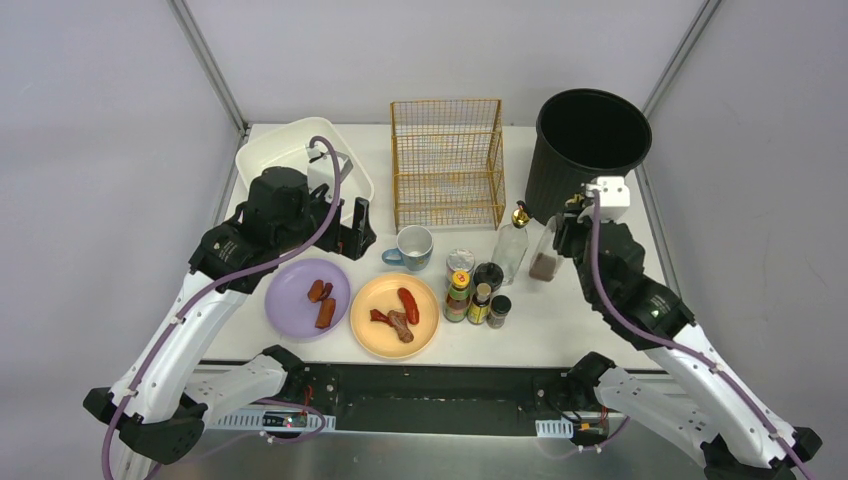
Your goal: Clear the kitchen counter
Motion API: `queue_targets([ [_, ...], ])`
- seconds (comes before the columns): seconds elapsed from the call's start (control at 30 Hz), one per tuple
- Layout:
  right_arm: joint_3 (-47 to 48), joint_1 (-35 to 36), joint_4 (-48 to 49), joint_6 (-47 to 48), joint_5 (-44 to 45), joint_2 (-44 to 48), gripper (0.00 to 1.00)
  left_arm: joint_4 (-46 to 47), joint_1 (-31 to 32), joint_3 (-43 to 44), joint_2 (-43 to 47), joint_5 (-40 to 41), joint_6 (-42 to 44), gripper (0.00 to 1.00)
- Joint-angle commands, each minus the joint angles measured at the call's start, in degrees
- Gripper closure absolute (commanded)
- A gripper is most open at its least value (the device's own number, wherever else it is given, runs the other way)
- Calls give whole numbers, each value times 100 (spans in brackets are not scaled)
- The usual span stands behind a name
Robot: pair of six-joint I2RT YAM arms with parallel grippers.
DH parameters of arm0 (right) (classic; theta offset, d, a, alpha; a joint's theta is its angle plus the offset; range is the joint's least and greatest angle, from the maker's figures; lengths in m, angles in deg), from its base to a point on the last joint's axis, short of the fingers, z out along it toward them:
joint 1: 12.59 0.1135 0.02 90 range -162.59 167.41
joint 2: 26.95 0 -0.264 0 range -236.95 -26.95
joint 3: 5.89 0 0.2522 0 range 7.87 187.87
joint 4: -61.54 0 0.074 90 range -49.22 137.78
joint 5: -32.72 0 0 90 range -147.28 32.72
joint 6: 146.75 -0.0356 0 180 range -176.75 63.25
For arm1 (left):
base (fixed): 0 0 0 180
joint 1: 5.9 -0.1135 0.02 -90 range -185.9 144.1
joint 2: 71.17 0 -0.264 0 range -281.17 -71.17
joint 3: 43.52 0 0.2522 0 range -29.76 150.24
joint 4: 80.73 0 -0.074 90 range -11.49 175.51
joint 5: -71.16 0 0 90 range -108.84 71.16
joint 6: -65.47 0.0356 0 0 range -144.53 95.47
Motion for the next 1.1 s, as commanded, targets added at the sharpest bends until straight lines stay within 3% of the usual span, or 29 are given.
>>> queue_targets([
  [0.0,947,-7,215,459,290,60,100,141,13,-14,62,-77,96,0],
  [0.33,2252,-24,715,1797,94,-677,100,141,14,-23,92,-203,84,0],
  [0.6,3246,-176,1173,2265,-426,-1538,100,141,11,-103,122,-232,34,1],
  [1.07,4954,-816,2105,1963,-2073,-3470,100,182,13,-356,199,-285,56,1],
])
